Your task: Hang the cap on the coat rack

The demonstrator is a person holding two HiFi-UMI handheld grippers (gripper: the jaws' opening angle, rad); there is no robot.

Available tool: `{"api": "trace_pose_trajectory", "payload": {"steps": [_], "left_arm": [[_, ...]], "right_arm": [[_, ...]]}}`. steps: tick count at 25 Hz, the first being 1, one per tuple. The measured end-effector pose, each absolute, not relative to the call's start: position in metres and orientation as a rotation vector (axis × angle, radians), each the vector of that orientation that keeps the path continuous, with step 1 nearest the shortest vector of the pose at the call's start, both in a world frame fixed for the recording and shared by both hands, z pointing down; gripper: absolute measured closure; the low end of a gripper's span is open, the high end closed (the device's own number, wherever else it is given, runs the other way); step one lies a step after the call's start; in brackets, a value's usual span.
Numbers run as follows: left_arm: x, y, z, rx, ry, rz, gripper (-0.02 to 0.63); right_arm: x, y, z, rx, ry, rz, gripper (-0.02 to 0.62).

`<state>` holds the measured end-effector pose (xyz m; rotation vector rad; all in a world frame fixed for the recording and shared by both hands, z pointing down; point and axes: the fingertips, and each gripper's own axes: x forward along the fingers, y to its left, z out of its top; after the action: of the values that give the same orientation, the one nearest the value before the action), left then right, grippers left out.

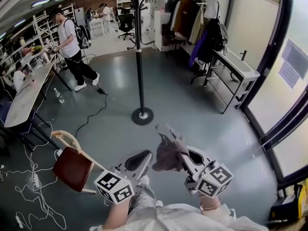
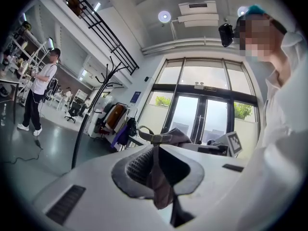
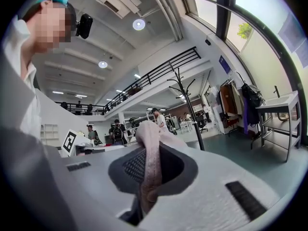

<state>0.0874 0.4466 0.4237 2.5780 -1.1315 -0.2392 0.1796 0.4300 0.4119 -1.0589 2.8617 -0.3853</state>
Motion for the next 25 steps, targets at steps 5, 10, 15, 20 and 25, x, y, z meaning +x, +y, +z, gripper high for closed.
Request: {"api": "trace_pose_trajectory", "payload": {"steps": [5, 10, 15, 20, 25], "left_arm": [[0.051, 0.395, 0.409, 2.613, -1.181, -0.259, 0.565], [0.030, 0.337, 0.391, 2.664, -1.176, -0.283, 0.565], [-0.002, 0.289, 0.377, 2.700, -1.150, -0.285, 0.565], [-0.027, 0.248, 0.369, 2.716, -1.149, -0.288, 0.565], [-0.028, 0.214, 0.377, 2.717, -1.122, -0.270, 0.565]], "right_arm": [[0.146, 0.380, 0.406, -1.026, 2.857, -0.366, 0.583], [0.116, 0.326, 0.391, -0.989, 2.857, -0.307, 0.583], [0.082, 0.277, 0.378, -1.021, 2.822, -0.270, 0.583], [0.053, 0.240, 0.375, -1.061, 2.808, -0.226, 0.584], [0.046, 0.210, 0.380, -1.101, 2.796, -0.202, 0.583]]}}
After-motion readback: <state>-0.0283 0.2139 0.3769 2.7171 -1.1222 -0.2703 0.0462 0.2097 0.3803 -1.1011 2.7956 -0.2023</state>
